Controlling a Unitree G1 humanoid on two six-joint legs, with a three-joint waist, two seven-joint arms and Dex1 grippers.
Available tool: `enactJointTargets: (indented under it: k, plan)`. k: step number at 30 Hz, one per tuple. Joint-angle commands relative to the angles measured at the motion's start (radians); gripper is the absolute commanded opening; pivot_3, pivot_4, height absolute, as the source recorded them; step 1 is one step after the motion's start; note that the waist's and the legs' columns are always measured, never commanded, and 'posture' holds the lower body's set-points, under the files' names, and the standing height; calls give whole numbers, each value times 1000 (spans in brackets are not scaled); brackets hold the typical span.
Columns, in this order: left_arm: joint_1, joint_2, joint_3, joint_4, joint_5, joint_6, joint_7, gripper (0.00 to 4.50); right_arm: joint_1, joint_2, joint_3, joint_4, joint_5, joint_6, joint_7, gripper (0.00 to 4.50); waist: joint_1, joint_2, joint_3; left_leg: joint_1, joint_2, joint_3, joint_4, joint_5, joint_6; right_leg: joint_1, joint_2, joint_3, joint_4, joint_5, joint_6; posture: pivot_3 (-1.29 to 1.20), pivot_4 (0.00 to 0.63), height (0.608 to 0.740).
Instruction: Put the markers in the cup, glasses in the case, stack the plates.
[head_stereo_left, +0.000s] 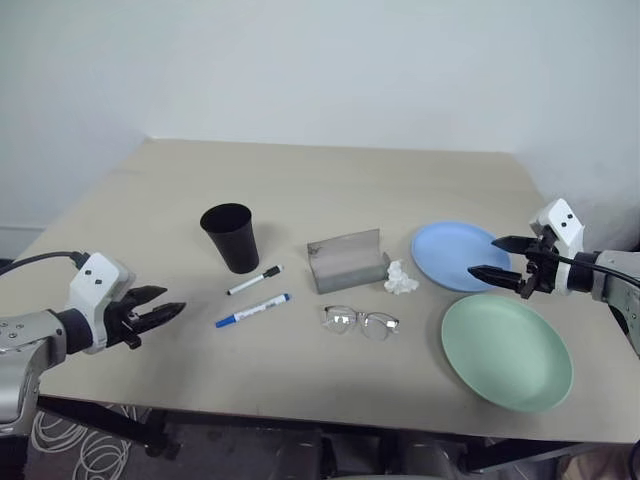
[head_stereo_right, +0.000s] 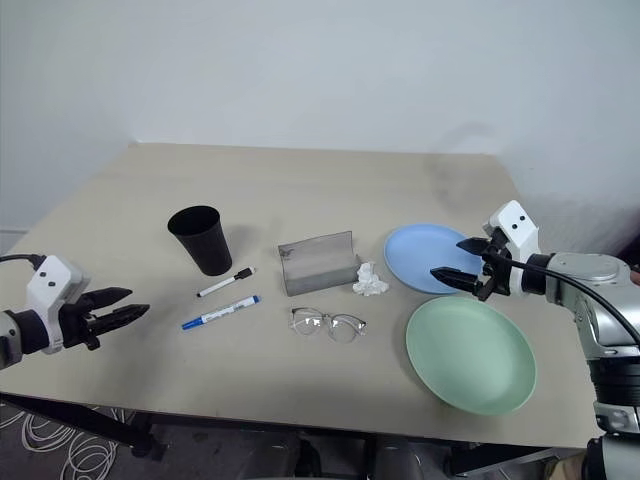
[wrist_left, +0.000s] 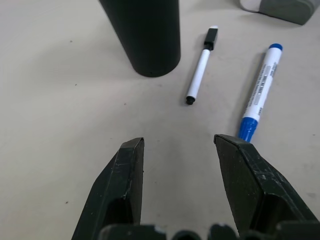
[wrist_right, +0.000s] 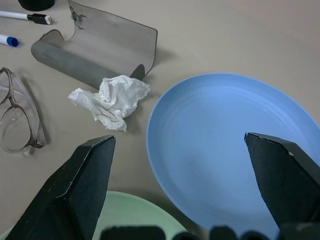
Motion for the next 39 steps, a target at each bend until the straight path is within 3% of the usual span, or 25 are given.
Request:
enactJointTargets:
  k: [1, 15, 28, 39]
  plan:
    - [-78, 13, -32, 33, -4, -29, -11, 2291, 12, -9, -54, -30, 8, -29, -17, 4500, 2, 0, 0, 0, 0, 0, 0, 0, 0, 0, 0, 0, 0, 0, 0, 0, 0, 732]
    - [-263, 5, -177, 153, 25, -95, -49, 2291, 94, -33, -136, -54, 12, -37, -46, 4500, -2, 0, 0, 0, 0, 2, -1, 3, -5, 1, 1, 0, 0, 0, 0, 0, 0, 732]
    - [-284, -40, -206, 44, -9, -67, -21, 2291, 112, -105, -183, 88, -20, -75, -34, 4500, -2, 0, 0, 0, -1, 2, -1, 3, -4, 2, 1, 0, 0, 0, 0, 0, 0, 732]
    - [-345, -102, -270, 43, -27, -72, -57, 2291, 287, -119, -292, 128, -20, -39, -87, 4500, -1, 0, 0, 0, -1, 1, 0, 3, -4, 3, 2, 0, 1, 0, 0, 0, 0, 732]
